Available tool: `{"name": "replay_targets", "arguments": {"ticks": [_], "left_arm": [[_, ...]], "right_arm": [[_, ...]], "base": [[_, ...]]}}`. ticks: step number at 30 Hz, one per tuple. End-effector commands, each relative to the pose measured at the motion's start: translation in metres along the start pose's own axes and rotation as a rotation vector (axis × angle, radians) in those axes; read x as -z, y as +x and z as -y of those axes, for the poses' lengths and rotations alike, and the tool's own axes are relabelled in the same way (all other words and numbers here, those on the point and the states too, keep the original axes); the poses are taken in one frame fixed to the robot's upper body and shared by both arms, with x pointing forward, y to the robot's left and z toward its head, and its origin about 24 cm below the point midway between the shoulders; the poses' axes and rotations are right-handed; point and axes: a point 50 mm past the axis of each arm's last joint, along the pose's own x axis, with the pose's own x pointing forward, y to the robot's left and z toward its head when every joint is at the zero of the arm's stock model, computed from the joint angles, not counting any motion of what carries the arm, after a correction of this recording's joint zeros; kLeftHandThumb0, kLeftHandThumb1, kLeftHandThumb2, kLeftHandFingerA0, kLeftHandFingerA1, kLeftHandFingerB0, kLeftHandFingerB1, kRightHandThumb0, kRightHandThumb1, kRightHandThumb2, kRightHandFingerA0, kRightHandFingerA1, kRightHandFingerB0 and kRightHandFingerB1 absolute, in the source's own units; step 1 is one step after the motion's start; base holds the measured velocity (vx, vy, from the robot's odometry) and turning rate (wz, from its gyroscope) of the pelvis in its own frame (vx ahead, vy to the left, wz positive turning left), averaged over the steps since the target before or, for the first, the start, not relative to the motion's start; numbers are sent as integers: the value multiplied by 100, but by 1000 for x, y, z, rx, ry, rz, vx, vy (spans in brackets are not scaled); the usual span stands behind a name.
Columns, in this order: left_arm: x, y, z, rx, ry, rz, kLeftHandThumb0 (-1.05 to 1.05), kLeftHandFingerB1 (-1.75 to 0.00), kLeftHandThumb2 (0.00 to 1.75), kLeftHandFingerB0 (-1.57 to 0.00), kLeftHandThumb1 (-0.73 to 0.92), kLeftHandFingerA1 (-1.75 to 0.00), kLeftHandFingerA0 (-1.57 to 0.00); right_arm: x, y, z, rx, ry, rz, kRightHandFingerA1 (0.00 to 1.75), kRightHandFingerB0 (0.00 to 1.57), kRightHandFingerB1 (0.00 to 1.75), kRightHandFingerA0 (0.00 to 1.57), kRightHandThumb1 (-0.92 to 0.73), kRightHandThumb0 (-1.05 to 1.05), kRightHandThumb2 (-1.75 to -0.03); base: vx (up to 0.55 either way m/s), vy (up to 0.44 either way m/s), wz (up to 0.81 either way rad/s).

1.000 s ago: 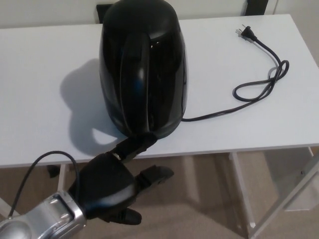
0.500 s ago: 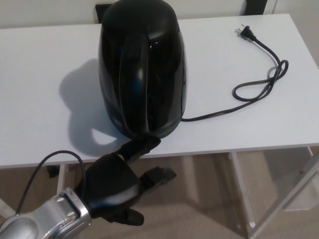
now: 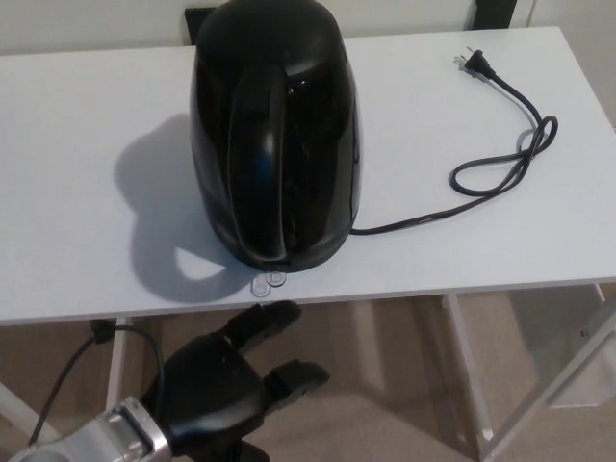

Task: The robot walk towards a table in front and click the button on the base of the boilling pot using its left middle finger

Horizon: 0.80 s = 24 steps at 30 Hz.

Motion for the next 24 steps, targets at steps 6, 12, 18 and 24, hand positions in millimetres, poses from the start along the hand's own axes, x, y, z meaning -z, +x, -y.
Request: {"name": "replay_targets", "arguments": {"ticks": [6,12,18,24], "left_arm": [[2,-6,9,24,3,-21,-84,-29,64,-18,79,-29,-26],[4,-6,4,26,17,-29,-84,-29,64,-17,79,-28,-25],[-1,-6,-8,-44,33,13,-83,-30,64,-19,77,-29,-25],[-8,-9,-13,-149,29,82,-81,-29,64,-18,77,-29,-27]], "right_arm": [[1,-2,4,2,-24,-20,49,36,40,49,-75,-11,-62],[0,-1,4,-4,-37,-15,48,35,40,48,-75,-11,-62],[-1,0,5,0,-28,-14,49,36,40,48,-74,-12,-62],[1,0,4,-5,-42,-9,52,35,40,50,-74,-9,-61]], "base": [[0,0,0],[0,0,0],[0,0,0],[0,0,0]]}}
